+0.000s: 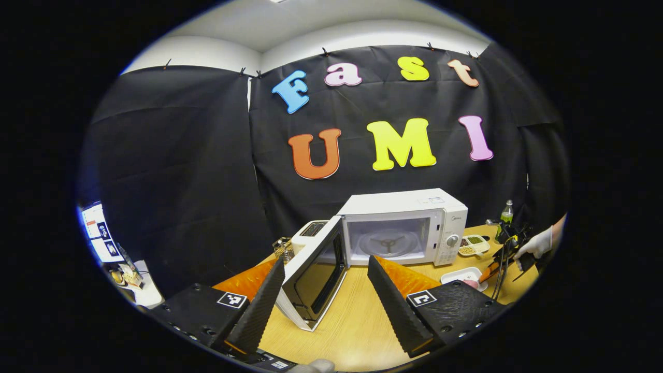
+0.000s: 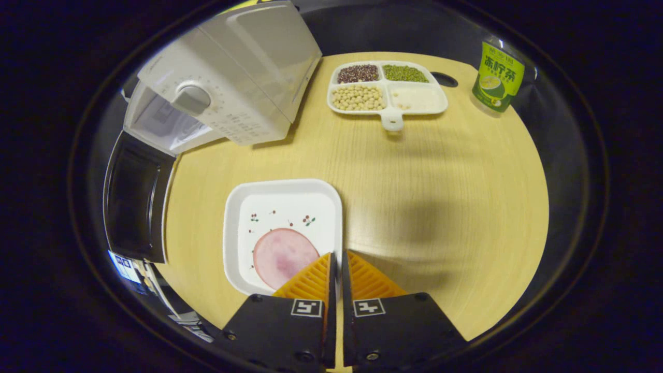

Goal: Open the microwave oven with the left hand, put the food in, and close the microwave oven.

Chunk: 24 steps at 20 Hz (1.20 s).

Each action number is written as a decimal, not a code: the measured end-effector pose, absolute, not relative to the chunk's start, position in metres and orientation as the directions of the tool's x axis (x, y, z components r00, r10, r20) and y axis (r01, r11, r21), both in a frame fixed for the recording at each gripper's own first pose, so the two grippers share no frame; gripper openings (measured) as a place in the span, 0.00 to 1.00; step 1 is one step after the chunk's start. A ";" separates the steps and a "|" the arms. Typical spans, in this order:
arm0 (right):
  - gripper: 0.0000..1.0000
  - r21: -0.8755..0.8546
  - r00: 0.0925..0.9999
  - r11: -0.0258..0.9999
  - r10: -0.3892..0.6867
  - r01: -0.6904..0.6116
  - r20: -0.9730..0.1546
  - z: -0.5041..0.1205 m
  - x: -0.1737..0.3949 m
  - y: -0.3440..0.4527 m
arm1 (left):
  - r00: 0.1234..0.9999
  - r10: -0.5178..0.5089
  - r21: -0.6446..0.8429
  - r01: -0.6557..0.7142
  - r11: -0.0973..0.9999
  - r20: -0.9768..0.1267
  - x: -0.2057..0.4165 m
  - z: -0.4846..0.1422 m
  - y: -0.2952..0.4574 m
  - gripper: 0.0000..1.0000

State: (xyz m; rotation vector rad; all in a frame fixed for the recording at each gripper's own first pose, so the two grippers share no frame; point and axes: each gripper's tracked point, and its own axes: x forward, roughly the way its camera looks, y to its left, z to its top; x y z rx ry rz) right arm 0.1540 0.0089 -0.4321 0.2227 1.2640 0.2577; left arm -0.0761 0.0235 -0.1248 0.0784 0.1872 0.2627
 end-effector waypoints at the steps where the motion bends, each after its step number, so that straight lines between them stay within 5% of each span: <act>1: 0.06 0.322 0.261 0.945 0.327 -0.062 -0.908 -0.432 0.154 0.008 | 0.947 0.270 0.104 -0.255 0.961 -0.176 -0.077 -0.126 0.021 0.96; 9: 0.04 0.545 0.217 0.837 0.541 -0.046 -0.813 -0.433 0.146 0.018 | 0.937 0.294 0.095 -0.281 0.955 -0.188 -0.080 -0.120 0.001 0.96; 16: 0.04 0.700 0.335 0.712 0.671 -0.045 -0.661 -0.405 0.142 0.038 | 0.932 0.295 0.126 -0.274 0.953 -0.212 -0.076 -0.107 0.001 0.96; 24: 0.03 0.775 0.492 0.631 0.689 -0.046 -0.532 -0.342 0.136 0.100 | 0.953 0.217 0.134 -0.191 0.972 -0.213 -0.054 -0.096 0.002 0.96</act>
